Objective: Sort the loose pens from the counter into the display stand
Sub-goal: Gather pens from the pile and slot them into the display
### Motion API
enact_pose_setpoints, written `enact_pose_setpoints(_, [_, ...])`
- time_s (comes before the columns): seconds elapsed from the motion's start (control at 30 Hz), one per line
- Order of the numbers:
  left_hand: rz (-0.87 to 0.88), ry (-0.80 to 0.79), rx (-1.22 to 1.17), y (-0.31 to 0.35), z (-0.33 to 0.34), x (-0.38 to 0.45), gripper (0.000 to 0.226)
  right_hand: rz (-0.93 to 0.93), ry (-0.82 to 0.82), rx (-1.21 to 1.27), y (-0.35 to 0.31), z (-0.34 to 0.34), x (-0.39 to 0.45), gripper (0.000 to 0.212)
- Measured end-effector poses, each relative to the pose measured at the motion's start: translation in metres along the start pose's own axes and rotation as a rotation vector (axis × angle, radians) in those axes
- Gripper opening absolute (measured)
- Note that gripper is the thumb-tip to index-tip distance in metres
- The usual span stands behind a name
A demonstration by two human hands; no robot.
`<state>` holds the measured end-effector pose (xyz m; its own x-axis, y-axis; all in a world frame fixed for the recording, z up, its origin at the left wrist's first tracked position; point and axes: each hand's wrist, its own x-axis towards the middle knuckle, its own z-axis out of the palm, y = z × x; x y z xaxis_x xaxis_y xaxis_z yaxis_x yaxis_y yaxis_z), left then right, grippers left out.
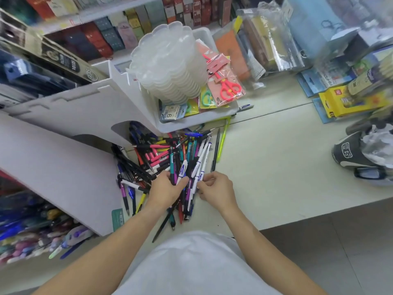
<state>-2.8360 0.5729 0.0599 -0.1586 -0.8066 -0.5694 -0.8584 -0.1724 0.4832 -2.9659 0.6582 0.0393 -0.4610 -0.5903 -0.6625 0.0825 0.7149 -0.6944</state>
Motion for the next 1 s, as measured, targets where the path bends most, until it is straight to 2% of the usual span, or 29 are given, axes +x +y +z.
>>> enact_pose_setpoints(0.17, [-0.004, -0.083, -0.073, 0.004, 0.002, -0.007, 0.05, -0.013, -0.018, -0.023, -0.001, 0.005, 0.005, 0.008])
enact_pose_setpoints(0.27, [0.009, -0.145, -0.062, 0.008, -0.001, -0.011, 0.035, 0.035, -0.068, 0.049, -0.002, 0.006, 0.005, 0.015])
enact_pose_setpoints(0.37, [0.039, -0.206, -0.079, 0.005, 0.001, -0.012, 0.032, 0.078, -0.128, 0.146, -0.006, 0.007, 0.003, 0.015])
enact_pose_setpoints(0.47, [0.116, -0.207, -0.148, 0.001, 0.0, -0.012, 0.029, 0.076, -0.172, 0.208, -0.01, 0.006, 0.0, 0.019])
enact_pose_setpoints(0.7, [0.073, -0.198, -0.245, -0.003, 0.003, -0.015, 0.029, 0.121, -0.266, 0.179, -0.014, -0.004, -0.005, 0.025])
enact_pose_setpoints(0.8, [0.091, -0.205, -0.256, -0.003, 0.003, -0.016, 0.024, 0.147, -0.269, 0.194, -0.02, -0.007, -0.006, 0.02])
enact_pose_setpoints(0.83, [0.085, -0.217, -0.251, -0.004, 0.002, -0.015, 0.02, 0.156, -0.261, 0.199, -0.022, -0.008, -0.006, 0.024])
enact_pose_setpoints(0.9, [0.078, -0.245, -0.209, -0.006, 0.0, -0.013, 0.015, 0.157, -0.223, 0.127, -0.029, -0.009, -0.003, 0.046])
enact_pose_setpoints(0.93, [0.082, -0.258, -0.183, -0.007, -0.001, -0.012, 0.018, 0.14, -0.188, 0.054, -0.032, -0.01, 0.0, 0.053])
enact_pose_setpoints(1.0, [0.096, -0.289, -0.146, -0.005, -0.005, -0.013, 0.032, 0.087, -0.111, -0.07, -0.039, -0.01, 0.008, 0.054])
